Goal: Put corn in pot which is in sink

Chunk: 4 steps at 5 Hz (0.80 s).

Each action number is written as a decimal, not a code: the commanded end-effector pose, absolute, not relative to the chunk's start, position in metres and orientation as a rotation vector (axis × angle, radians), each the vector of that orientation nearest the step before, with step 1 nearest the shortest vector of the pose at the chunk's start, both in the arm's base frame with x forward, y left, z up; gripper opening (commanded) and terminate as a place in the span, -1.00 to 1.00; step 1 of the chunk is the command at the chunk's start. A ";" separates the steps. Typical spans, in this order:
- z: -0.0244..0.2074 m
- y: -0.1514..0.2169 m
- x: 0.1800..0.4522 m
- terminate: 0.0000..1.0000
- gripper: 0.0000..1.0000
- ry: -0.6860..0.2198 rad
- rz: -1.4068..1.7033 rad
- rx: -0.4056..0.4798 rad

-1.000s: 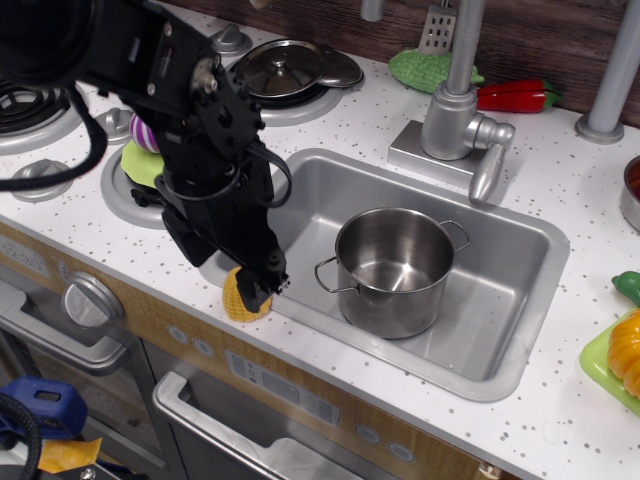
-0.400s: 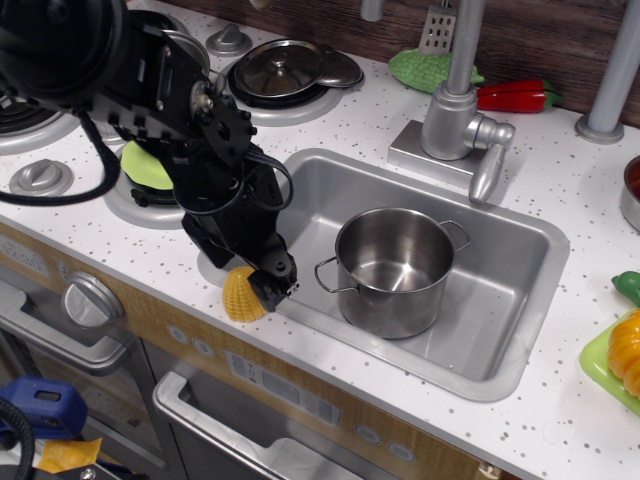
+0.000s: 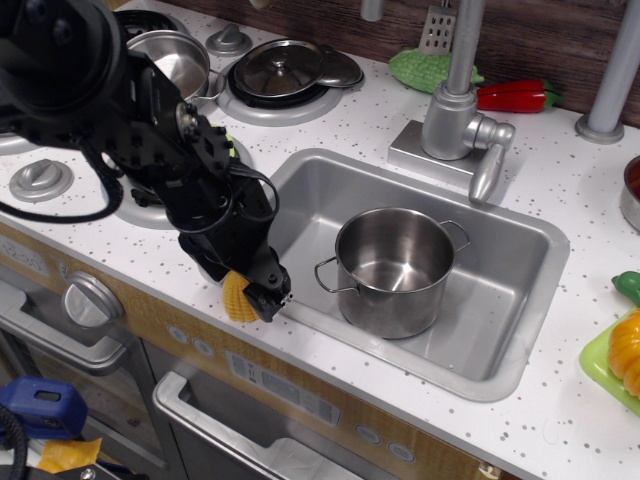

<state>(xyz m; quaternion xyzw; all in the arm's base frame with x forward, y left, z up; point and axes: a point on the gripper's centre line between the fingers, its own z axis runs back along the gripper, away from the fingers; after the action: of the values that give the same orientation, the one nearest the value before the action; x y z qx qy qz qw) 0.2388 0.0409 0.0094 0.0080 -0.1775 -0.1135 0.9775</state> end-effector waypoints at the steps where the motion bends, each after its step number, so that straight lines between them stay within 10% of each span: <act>1: 0.009 0.047 0.241 -1.00 -1.00 -0.384 -0.205 0.036; 4: 0.033 0.024 0.268 -1.00 -1.00 -0.448 -0.228 0.091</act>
<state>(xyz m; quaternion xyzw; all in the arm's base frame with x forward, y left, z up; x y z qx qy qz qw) 0.2724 0.0169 0.0274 0.0362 -0.2148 -0.1238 0.9681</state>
